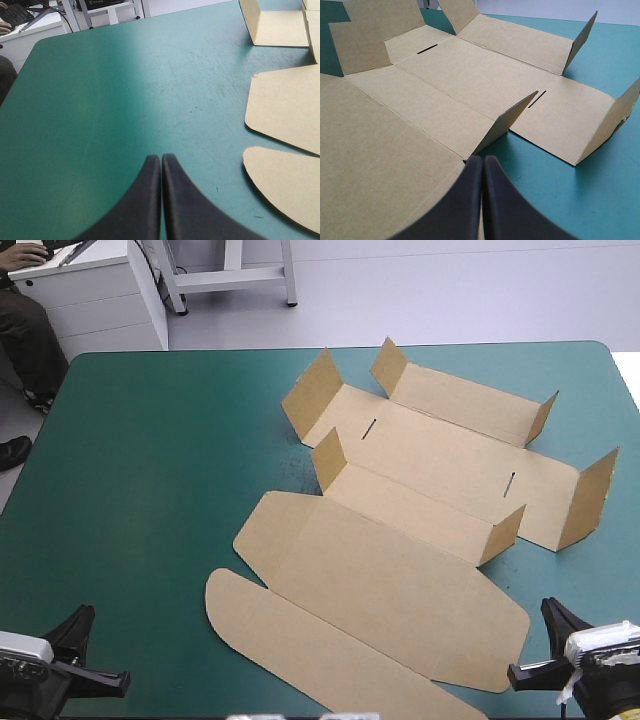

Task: Fold the box

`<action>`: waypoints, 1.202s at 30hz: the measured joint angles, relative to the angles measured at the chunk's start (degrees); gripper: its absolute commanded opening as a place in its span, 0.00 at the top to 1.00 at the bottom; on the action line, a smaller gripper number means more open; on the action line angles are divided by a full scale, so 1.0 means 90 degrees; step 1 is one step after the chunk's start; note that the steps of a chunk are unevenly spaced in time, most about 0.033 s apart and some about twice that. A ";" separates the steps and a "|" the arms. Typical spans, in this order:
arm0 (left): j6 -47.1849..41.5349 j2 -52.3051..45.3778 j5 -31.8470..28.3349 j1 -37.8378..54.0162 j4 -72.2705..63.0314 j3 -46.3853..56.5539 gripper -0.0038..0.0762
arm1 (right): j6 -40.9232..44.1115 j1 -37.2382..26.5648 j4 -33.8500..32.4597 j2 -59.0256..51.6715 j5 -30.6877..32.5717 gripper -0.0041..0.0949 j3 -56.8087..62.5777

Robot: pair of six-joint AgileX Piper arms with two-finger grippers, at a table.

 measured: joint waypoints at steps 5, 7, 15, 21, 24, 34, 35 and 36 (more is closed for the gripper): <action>0.0000 0.0000 0.0000 0.0000 0.0000 0.0000 0.96 | 0.0000 0.0000 0.0000 0.0000 0.0000 0.98 0.0000; 0.0000 0.0000 0.0000 0.0000 0.0000 0.0000 0.96 | 0.0000 0.0000 0.0000 0.0000 0.0000 0.98 0.0000; 0.0000 0.0000 0.0000 0.0000 0.0000 0.0000 0.96 | 0.0000 0.0000 0.0000 0.0000 0.0000 0.98 0.0000; 0.0000 0.0000 -0.0056 0.0000 0.0000 0.0029 0.96 | 0.0000 0.0000 -0.0035 0.0000 -0.0014 0.98 0.0000; 0.0000 0.0000 -0.0218 0.0000 0.0000 0.0130 0.96 | 0.0008 0.0000 -0.0091 0.0006 -0.0017 0.98 -0.0111; 0.0000 0.0000 -0.0329 0.0000 0.0000 0.0169 0.96 | 0.0513 0.0000 -0.0401 0.1545 0.0734 0.98 -0.1857; 0.0000 0.0000 -0.0329 0.0000 0.0000 0.0169 0.96 | 0.0572 0.0000 -0.0414 0.1841 0.0771 0.98 -0.2081; 0.0000 0.0000 -0.0311 0.0000 0.0000 0.0169 0.96 | 0.0637 0.0000 -0.0414 0.2086 0.0817 0.98 -0.2317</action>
